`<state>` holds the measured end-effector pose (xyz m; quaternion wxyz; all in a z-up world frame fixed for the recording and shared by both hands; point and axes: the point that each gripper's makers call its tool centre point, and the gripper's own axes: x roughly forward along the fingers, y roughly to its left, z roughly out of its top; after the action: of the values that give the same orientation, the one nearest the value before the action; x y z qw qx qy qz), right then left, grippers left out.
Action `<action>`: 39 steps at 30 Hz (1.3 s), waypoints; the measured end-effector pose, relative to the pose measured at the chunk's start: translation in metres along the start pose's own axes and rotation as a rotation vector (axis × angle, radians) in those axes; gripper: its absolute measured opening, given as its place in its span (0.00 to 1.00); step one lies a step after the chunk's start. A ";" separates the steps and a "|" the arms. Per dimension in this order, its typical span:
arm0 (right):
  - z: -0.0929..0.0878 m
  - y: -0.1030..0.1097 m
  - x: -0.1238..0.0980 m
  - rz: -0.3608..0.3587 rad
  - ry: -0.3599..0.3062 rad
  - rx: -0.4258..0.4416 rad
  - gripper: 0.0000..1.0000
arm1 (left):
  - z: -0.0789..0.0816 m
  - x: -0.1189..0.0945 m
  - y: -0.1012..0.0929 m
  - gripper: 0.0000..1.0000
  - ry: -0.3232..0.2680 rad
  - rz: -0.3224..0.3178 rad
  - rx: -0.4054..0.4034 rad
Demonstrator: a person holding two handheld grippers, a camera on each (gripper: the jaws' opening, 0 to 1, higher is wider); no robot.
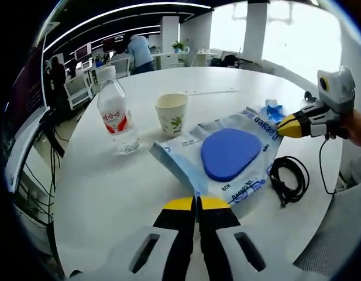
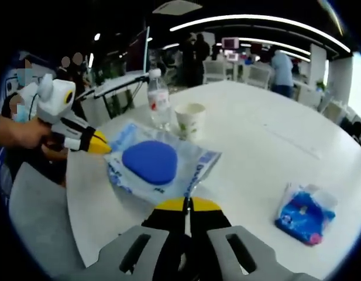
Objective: Arrange the tabletop items into an orderly group along one side of the table until the central work area is clear of visible clutter.
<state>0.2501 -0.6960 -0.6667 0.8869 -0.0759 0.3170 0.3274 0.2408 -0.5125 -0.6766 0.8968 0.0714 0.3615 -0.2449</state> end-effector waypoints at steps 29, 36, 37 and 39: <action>0.004 -0.028 -0.048 -0.098 -0.064 0.014 0.00 | 0.052 0.005 -0.033 0.00 -0.059 -0.047 0.106; 0.001 -0.040 -0.058 -0.126 -0.071 0.024 0.00 | 0.061 0.013 -0.044 0.00 -0.065 -0.068 0.129; 0.001 -0.041 -0.059 -0.129 -0.071 0.024 0.00 | 0.063 0.013 -0.046 0.00 -0.068 -0.071 0.132; 0.000 -0.043 -0.062 -0.135 -0.072 0.029 0.00 | 0.065 0.015 -0.048 0.00 -0.070 -0.077 0.135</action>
<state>0.2413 -0.7623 -0.6322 0.9188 -0.0725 0.2838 0.2646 0.2663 -0.5800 -0.6373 0.8919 0.1092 0.3153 -0.3052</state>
